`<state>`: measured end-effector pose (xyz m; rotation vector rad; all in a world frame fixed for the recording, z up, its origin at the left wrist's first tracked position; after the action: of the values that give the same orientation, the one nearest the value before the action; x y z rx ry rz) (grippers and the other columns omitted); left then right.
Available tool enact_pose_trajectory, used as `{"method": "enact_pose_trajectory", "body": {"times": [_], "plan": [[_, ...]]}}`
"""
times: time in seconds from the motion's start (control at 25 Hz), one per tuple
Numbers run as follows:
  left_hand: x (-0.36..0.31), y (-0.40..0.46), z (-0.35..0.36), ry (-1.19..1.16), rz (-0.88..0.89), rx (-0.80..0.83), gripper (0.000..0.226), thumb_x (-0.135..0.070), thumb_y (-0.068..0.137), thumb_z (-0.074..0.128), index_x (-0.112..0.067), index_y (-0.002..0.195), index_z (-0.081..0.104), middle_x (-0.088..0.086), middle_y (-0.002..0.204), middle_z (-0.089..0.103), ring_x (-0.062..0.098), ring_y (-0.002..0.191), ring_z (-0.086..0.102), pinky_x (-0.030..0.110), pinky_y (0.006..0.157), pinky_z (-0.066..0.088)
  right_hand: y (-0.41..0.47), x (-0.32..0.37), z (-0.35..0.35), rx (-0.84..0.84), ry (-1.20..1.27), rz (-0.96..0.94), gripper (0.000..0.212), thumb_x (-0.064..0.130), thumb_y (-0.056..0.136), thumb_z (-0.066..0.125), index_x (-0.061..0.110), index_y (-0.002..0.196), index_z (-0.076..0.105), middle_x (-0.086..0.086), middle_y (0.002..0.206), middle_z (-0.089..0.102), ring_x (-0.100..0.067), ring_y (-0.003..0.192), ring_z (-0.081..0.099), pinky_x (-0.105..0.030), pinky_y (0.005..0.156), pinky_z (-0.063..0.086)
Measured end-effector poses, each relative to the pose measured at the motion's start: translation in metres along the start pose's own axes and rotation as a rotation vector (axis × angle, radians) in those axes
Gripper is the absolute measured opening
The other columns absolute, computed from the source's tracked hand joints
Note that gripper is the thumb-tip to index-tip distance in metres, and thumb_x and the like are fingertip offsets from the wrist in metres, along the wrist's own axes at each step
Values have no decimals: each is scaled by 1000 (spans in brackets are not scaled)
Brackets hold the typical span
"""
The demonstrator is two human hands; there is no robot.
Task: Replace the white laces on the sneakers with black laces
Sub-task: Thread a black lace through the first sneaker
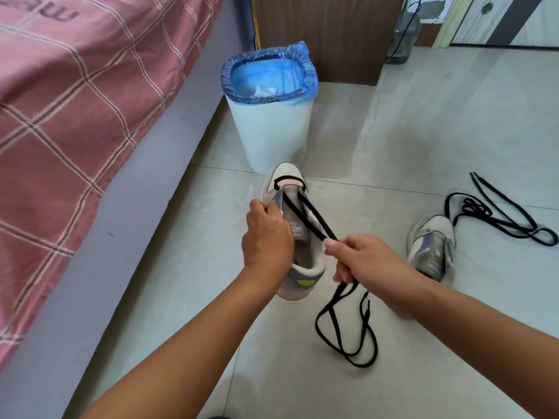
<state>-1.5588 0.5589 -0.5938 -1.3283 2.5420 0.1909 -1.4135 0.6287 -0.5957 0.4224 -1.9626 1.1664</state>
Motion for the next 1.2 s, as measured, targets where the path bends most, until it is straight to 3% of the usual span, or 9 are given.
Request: {"method": "enact_pose_trajectory", "body": {"times": [0.08,0.16,0.44,0.6,0.76,0.88,1.04,1.12,1.2], "plan": [[11,6,14,48,-43,23,30,-9,97,39,-6,126,43,13,121,38,27,106,47,29,64,34,-29,-2,30,190,499,203,28,27,101,40,5,86,52,3,44,32,-10,34,31,-23,42,37],[17,6,28,59,-78,82,31,-5,97,37,-5,128,40,13,122,37,27,104,50,29,66,36,-57,-1,56,293,699,284,24,24,101,38,11,82,46,5,46,25,-5,33,18,-13,32,20],[18,2,67,50,-101,199,38,6,92,42,1,130,34,15,128,33,25,95,61,25,67,40,-83,-32,81,192,481,277,30,23,101,36,12,76,47,4,40,34,-8,30,21,-10,37,18],[19,-7,89,99,-77,317,24,1,98,27,0,121,34,19,122,43,32,90,57,27,64,35,-102,-47,102,231,228,209,33,23,100,39,14,70,51,4,36,40,-5,32,32,-16,42,28],[29,-21,107,67,-136,392,29,0,98,27,3,126,34,14,107,43,28,102,58,24,74,33,-90,-47,101,275,456,344,25,17,99,37,11,78,49,3,42,35,-8,32,24,-14,37,19],[34,-32,113,-115,-250,430,34,-1,95,37,2,129,34,15,127,37,32,109,52,33,83,43,-76,-44,88,279,589,356,14,8,95,36,8,93,50,0,51,36,-11,39,29,-19,38,24],[20,-44,121,-115,-94,409,69,-35,91,54,-7,143,19,11,142,22,29,129,31,40,98,35,-76,-20,73,321,636,207,18,13,98,39,5,92,54,-4,54,46,-15,43,44,-25,43,38],[15,-52,129,-216,-49,439,93,-40,83,64,-9,148,6,11,151,11,28,139,18,43,110,26,-75,8,58,357,680,99,22,14,98,40,4,87,55,-6,55,49,-17,44,48,-26,44,43],[12,-51,134,-257,-20,448,101,-41,81,67,-7,149,1,15,153,5,31,141,12,43,114,20,-64,35,38,375,715,13,22,14,96,39,4,85,55,-6,55,51,-17,44,51,-25,44,47]]}}
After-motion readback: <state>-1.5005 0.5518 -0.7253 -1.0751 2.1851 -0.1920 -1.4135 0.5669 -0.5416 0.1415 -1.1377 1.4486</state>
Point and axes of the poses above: each hand's wrist, its own y-axis towards the middle knuckle, its own z-axis out of the palm, x = y × z, the point moved 9 cm from there along y, towards the middle knuckle
